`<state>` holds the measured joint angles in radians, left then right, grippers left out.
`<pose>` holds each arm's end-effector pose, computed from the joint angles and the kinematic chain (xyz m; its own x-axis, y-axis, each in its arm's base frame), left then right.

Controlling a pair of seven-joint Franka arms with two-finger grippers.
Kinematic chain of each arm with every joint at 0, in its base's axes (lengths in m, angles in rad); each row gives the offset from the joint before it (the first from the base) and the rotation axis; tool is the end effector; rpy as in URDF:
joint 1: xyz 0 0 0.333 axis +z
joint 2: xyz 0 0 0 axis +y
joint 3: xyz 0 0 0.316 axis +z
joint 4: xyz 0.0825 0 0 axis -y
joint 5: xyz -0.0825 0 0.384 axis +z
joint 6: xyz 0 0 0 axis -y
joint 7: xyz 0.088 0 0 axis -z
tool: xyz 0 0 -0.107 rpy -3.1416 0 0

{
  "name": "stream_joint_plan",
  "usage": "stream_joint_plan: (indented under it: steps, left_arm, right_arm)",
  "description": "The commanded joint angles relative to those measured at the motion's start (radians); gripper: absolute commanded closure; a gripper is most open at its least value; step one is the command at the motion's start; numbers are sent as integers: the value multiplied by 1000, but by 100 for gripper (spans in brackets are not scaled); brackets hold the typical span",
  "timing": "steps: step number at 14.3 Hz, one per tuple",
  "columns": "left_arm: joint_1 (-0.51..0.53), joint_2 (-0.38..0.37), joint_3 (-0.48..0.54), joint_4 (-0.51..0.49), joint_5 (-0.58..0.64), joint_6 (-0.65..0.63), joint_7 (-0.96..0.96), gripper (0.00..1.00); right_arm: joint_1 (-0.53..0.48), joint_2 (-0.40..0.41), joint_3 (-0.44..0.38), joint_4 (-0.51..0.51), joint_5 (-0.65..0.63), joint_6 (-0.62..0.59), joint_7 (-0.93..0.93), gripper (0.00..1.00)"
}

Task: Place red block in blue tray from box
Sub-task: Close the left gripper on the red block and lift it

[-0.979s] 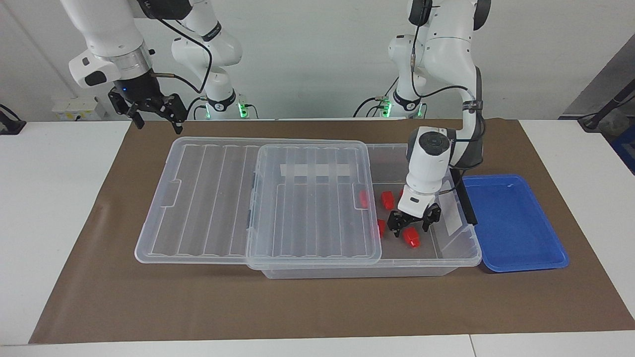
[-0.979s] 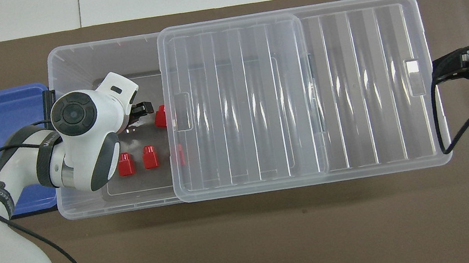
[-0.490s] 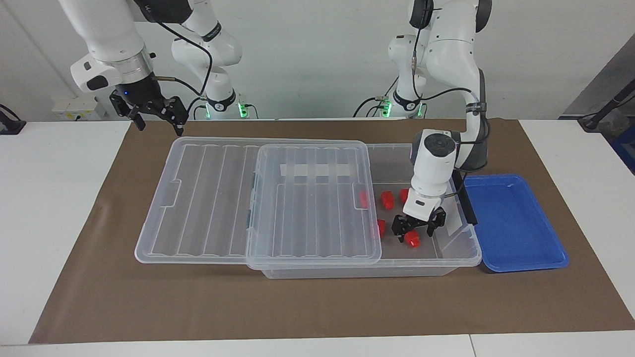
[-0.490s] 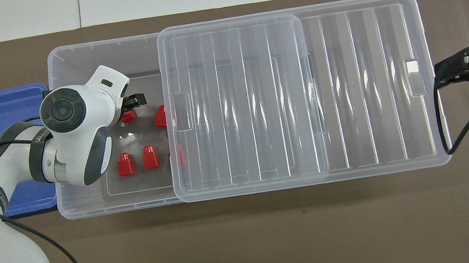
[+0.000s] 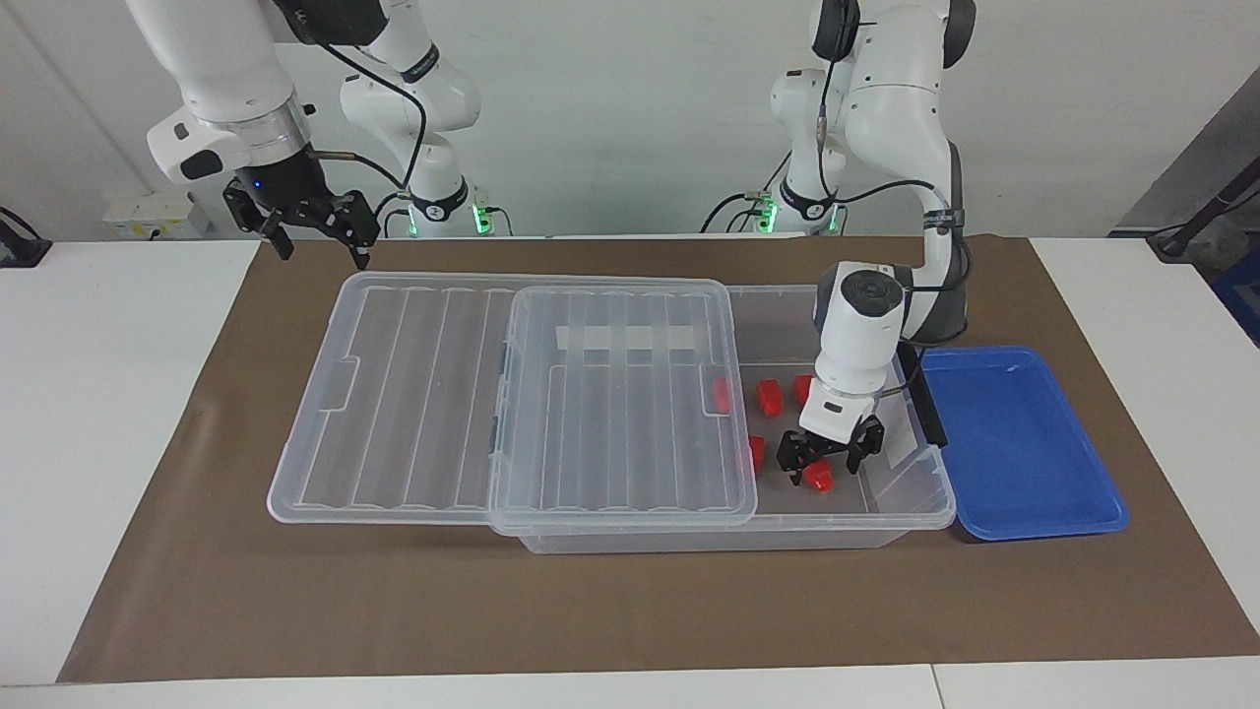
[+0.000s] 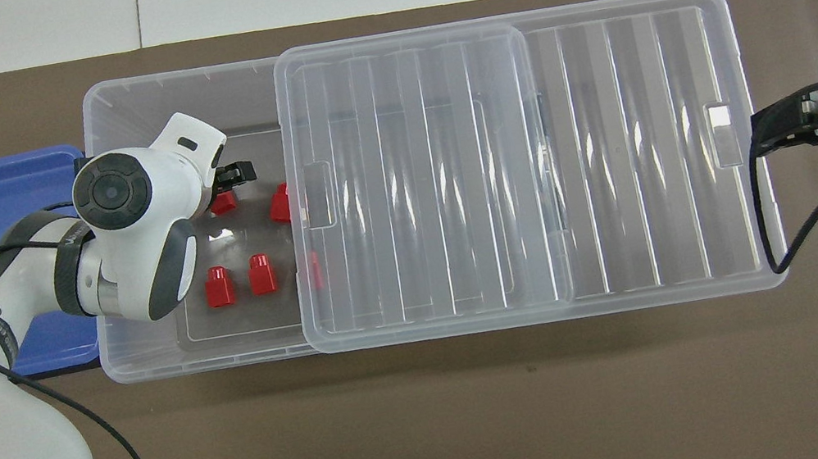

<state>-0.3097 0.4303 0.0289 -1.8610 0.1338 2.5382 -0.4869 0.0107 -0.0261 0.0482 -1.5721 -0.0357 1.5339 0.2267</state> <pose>0.6345 -0.1862 0.3122 0.9598 0.0990 0.2626 0.0994 -0.9950 0.0121 0.5420 0.0284 0.6350 0.9857 -0.1682 -0.0035 -0.1679 -0.9850 0.0387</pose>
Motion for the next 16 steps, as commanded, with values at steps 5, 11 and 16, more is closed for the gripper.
stream_joint_plan:
  steps: [5,11,16]
  left_arm:
    - [0,16,-1,-1,17,30,2,4]
    - [1,16,-1,-9,17,43,-2,36]
    - [4,15,-1,-9,17,31,1,100]
  right_arm:
    - [-6,2,4,0,7,-11,-26,0]
    - [-17,3,2,1,7,-8,-24,0]
    - [-17,2,2,1,7,-9,-24,0]
